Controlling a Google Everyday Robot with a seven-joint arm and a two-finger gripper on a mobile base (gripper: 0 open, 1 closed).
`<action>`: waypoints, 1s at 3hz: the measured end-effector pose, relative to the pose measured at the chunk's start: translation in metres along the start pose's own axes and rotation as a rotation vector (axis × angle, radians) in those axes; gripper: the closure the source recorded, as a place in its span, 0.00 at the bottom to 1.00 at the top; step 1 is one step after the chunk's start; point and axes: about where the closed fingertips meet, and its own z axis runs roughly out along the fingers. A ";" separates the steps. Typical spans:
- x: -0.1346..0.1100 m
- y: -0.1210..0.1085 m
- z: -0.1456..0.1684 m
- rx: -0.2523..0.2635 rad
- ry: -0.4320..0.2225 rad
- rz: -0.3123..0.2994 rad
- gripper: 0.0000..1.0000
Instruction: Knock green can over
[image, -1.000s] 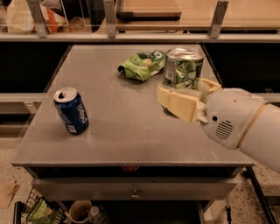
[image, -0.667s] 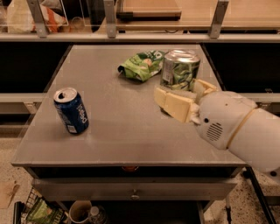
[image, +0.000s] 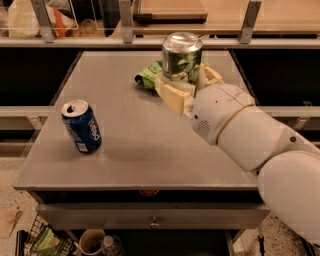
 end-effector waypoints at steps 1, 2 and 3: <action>0.015 0.008 0.014 -0.055 0.063 -0.053 1.00; -0.035 0.008 0.024 -0.050 0.038 -0.083 1.00; -0.096 -0.002 0.030 -0.024 -0.042 -0.018 1.00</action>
Offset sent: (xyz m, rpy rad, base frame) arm 0.0449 0.0182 -0.1349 -0.1132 -0.0214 -0.0322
